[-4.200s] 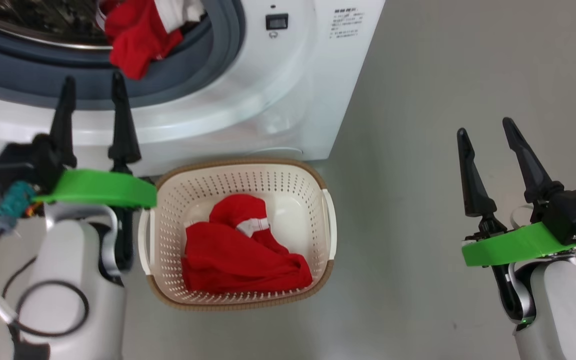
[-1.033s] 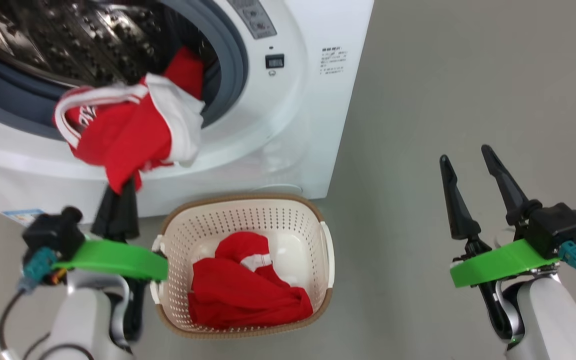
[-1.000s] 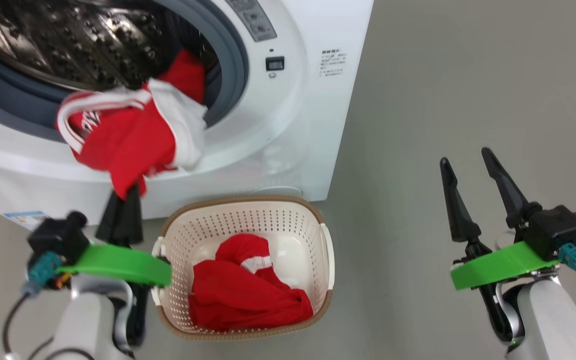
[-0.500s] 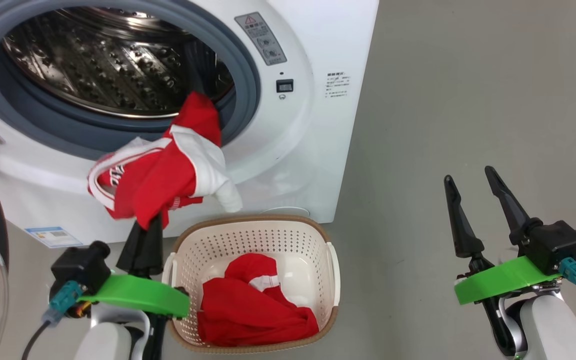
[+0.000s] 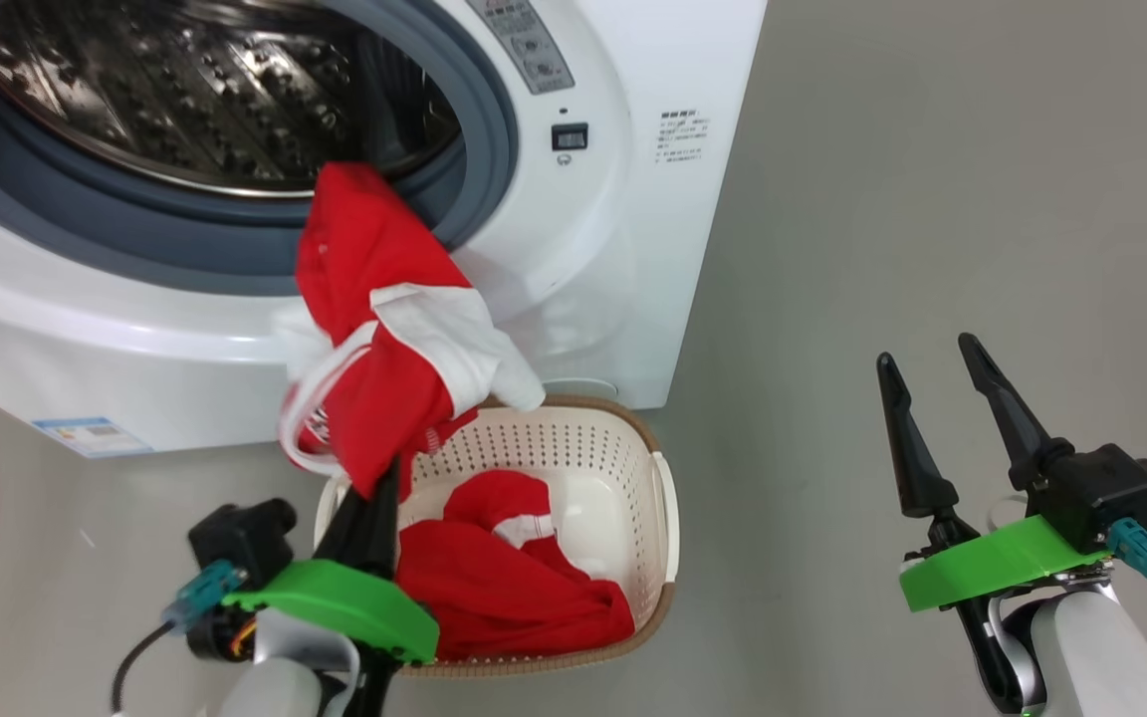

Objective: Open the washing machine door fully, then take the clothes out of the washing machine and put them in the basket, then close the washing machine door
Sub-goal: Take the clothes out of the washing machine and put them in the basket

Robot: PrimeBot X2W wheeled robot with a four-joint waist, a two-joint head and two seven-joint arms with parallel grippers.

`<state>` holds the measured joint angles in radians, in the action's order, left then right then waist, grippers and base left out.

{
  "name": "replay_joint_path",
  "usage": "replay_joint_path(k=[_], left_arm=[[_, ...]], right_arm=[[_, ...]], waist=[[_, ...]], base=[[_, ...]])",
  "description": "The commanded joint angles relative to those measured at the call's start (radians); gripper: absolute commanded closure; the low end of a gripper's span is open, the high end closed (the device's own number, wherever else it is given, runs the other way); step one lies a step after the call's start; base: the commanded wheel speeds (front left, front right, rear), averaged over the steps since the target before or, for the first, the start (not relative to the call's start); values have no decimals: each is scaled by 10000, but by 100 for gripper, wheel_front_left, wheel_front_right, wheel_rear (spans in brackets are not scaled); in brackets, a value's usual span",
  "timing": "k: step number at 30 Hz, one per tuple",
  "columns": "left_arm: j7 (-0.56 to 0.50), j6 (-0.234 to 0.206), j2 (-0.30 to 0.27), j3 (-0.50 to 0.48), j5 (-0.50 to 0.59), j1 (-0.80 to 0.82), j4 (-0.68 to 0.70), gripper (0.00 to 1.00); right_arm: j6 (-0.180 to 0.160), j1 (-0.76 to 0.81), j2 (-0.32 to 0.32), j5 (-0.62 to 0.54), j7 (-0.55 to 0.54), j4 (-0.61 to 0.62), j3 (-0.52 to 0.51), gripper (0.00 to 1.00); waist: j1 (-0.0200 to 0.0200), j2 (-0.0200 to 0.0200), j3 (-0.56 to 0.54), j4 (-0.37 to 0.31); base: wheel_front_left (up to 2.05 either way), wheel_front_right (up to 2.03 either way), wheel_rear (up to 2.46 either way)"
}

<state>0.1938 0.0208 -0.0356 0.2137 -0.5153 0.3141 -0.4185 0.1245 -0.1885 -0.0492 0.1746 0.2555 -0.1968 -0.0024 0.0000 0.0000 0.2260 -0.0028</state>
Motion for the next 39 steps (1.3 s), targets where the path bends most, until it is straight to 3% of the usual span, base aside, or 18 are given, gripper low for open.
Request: replay_joint_path(k=[1,18,39], left_arm=[[19,-93,-148,-92,-204,443,-25,100],[574,19,-147,1206,-1453,2981,-4893,100],[671,584,-147,1311,-2114,4556,-8113,100]], right_arm=[[62,-285,-10,-103,63,261,267,0],[62,-1198,-10,116,63,617,475,0],[62,-1985,-10,354,63,856,592,0]], waist=[[0,0,247,-18],[0,0,2276,-647],[0,0,4087,-1213]], base=[[0,0,0],[0,0,0],[0,0,0]])
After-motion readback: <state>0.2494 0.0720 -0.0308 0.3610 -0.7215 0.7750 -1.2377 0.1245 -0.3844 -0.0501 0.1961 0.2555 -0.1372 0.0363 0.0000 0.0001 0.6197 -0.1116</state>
